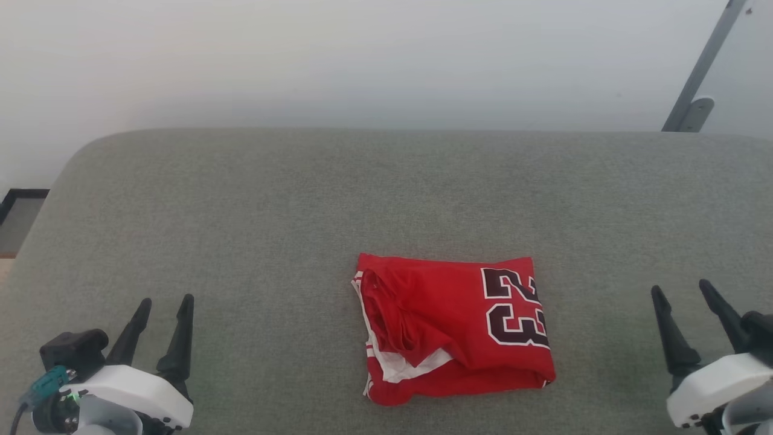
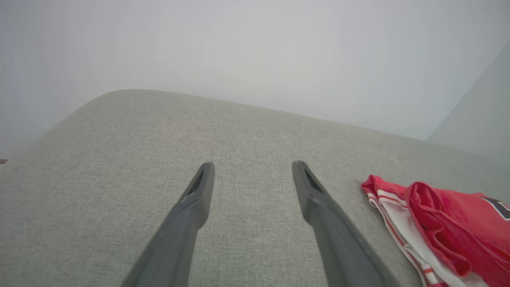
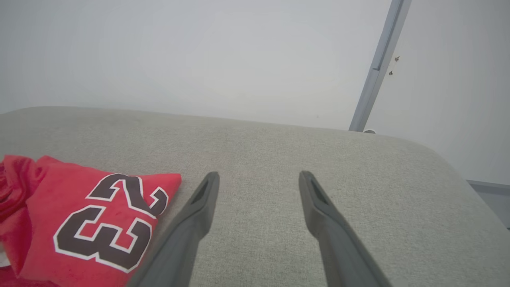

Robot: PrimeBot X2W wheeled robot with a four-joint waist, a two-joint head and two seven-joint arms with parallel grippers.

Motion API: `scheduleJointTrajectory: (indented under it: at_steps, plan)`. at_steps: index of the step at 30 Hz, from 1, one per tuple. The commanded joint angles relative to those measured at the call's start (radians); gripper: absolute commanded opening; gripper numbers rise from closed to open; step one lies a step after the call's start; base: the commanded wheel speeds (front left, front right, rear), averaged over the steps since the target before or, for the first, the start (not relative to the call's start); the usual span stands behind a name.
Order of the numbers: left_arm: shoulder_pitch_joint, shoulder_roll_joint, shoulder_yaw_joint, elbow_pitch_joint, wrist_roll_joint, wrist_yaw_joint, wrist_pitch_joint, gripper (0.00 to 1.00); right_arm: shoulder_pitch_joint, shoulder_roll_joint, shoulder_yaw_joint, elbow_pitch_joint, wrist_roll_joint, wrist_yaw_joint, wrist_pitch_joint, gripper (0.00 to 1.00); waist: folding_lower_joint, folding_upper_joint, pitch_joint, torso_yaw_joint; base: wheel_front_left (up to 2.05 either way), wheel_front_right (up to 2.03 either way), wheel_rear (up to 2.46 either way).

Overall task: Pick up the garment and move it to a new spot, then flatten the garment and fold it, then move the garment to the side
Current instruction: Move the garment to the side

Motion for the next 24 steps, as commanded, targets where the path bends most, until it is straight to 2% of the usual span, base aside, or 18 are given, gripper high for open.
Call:
scheduleJointTrajectory:
  at_steps: [1,8,15,24]
  plan:
    - [-0.006,-0.004,-0.003,-0.004,0.011,-0.005,-0.005,1.00,0.003,0.007,0.015,-0.011,0.004,0.000,0.013,1.00,0.0000,-0.0001,0.007,0.012,0.00,0.00,0.00]
    - [-0.023,-0.013,-0.012,-0.011,0.013,-0.001,-0.004,1.00,-0.036,-0.010,0.120,-0.033,0.063,0.000,0.098,1.00,0.0000,-0.0001,0.034,0.053,0.00,0.00,0.00]
    - [-0.044,-0.034,-0.034,-0.007,0.019,-0.001,-0.003,1.00,-0.104,-0.068,0.215,-0.013,0.154,0.000,0.324,1.00,0.0000,-0.0001,0.072,0.114,0.00,0.00,0.00]
    - [-0.067,-0.070,-0.050,0.010,0.012,-0.008,-0.004,1.00,-0.151,-0.109,0.233,0.028,0.235,0.000,0.596,1.00,0.0000,-0.0001,0.129,0.181,0.00,0.00,0.00]
